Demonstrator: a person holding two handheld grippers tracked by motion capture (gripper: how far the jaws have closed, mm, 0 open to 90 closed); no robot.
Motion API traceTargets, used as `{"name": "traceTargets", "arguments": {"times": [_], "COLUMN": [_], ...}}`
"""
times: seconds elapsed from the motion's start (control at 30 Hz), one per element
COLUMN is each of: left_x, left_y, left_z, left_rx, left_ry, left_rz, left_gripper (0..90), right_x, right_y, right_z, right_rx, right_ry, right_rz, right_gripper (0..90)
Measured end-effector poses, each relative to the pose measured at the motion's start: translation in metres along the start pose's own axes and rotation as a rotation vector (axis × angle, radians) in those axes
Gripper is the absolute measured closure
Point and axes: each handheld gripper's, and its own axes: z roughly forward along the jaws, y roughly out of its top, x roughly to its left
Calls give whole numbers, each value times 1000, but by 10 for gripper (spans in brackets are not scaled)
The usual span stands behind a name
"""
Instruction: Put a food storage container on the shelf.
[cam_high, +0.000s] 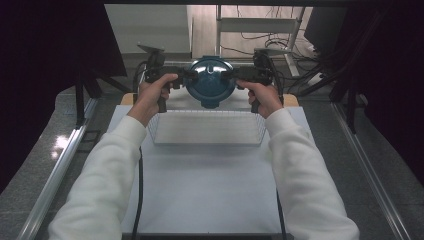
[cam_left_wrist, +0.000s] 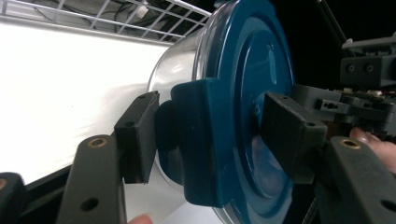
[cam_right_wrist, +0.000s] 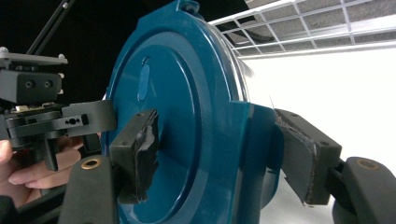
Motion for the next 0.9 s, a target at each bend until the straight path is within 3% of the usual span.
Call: {"name": "traceTargets", "arguments": {"times": [0.17, 0.43, 0.77, 0.83, 0.9], "left_x": [9, 19, 19, 16, 12], "left_y": [3, 5, 4, 2, 0], "left_z": [7, 14, 16, 17, 15], "left_rx": [3, -4, -22, -30, -61], "left_ry": [-11, -19, -17, -5, 37], "left_rz": [-57, -99, -87, -62, -24], "left_gripper": [379, 363, 356, 340, 298], "right_x": [-6, -18, -18, -16, -11], "right_y": [2, 5, 5, 3, 1], "right_z": [6, 14, 14, 15, 14], "right_rx": [3, 12, 5, -5, -10], "right_ry": [-3, 7, 4, -11, -62], "right_rz": [45, 98, 102, 95, 76], "right_gripper": [326, 317, 304, 262, 179]}}
